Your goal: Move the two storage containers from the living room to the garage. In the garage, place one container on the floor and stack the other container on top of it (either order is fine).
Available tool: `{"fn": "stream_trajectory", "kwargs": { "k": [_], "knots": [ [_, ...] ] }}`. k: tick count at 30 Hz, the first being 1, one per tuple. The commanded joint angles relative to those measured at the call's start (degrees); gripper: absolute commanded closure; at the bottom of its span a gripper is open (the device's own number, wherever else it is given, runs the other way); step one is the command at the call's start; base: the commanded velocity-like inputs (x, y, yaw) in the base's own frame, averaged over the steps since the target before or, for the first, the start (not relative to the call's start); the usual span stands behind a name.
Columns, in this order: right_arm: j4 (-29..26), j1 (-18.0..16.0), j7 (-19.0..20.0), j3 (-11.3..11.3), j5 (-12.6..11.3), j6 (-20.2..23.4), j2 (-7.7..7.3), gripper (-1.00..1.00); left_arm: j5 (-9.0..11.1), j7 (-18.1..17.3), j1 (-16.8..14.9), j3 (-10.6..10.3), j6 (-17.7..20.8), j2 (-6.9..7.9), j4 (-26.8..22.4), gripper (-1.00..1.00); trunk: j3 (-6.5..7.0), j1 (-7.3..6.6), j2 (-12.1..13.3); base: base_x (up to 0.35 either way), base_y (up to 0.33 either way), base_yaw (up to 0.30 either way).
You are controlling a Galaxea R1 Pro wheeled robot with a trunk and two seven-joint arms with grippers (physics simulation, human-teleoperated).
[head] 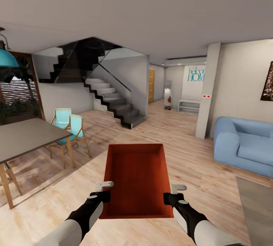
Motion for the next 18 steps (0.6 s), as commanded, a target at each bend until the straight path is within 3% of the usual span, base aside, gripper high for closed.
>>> {"fn": "stream_trajectory", "kwargs": {
  "k": [1, 8, 18],
  "knots": [
    [0.13, -0.06, -4.97, -1.14, -0.47, -0.17, -0.14, 1.0, -0.66, 0.69, 0.03, 0.02, 0.39, 0.1, -0.31, 1.0, -0.02, 0.02, -0.05, 0.0, 0.0, -0.238],
    [0.13, -0.06, -4.97, -1.15, -0.47, -0.28, -0.14, 1.0, -0.66, 0.69, 0.03, 0.04, 0.39, 0.15, -0.25, 1.0, -0.02, 0.02, -0.05, 0.048, 0.0, -0.046],
    [0.13, -0.06, -4.97, -1.15, -0.47, -0.69, -0.14, 1.0, -0.66, 0.68, 0.03, 0.04, 0.44, 0.14, -0.15, 1.0, -0.02, 0.02, -0.05, 0.294, 0.0, -0.001]
  ]
}}
